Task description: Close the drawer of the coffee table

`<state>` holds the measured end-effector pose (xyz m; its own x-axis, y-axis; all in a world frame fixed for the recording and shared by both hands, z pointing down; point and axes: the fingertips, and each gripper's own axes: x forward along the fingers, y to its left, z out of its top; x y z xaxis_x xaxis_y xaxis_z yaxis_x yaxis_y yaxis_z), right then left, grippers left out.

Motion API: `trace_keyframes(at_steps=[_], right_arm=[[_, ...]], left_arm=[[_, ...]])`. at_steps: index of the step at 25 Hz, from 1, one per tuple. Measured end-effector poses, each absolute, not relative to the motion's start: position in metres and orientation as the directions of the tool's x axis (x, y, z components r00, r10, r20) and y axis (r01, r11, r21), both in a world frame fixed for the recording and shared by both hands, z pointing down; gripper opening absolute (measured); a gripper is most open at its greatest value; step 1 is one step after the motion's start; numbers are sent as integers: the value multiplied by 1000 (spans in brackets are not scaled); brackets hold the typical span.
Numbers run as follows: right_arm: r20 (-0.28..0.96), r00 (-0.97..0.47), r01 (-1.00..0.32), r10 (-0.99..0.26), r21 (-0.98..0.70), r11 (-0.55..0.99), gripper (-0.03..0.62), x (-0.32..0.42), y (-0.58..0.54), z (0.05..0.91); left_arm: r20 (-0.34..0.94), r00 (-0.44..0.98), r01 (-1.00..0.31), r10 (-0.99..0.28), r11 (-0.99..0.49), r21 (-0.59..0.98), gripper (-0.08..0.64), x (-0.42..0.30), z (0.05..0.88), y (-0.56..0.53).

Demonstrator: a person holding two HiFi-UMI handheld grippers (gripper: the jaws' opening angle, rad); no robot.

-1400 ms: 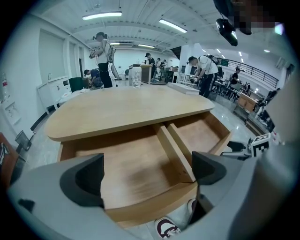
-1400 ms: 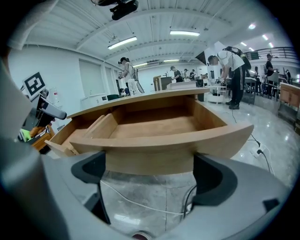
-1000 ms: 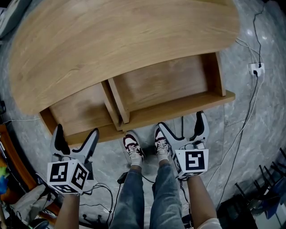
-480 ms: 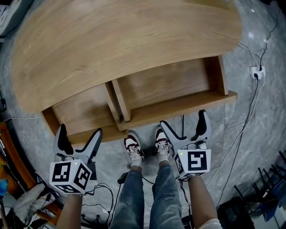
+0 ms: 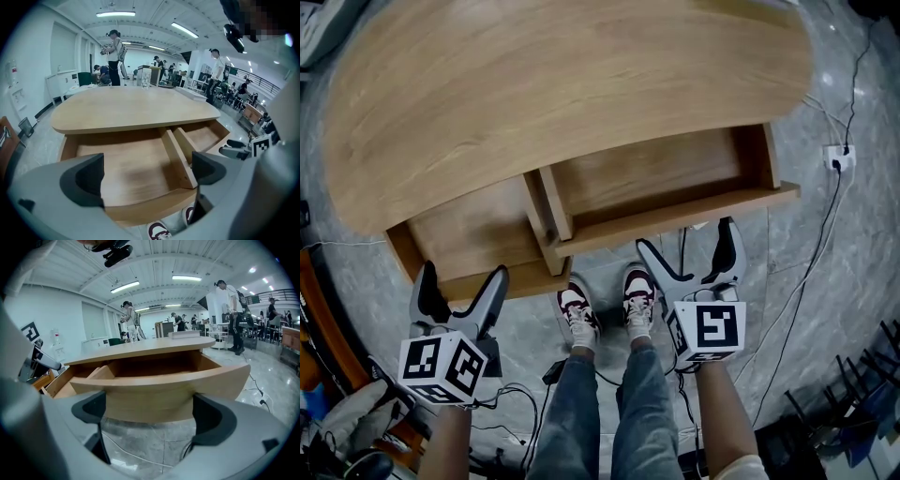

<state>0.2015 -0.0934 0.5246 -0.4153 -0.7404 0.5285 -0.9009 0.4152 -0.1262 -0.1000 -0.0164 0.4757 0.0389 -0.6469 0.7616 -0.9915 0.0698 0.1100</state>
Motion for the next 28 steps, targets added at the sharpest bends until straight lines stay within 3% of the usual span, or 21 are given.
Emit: trace_keyframes(at_steps=[28], right_arm=[[540,-395,-912,-743,-132,389,588,184,-133,527]], left_arm=[[777,22,-982,-629,132,134,575,-113,486,-19]])
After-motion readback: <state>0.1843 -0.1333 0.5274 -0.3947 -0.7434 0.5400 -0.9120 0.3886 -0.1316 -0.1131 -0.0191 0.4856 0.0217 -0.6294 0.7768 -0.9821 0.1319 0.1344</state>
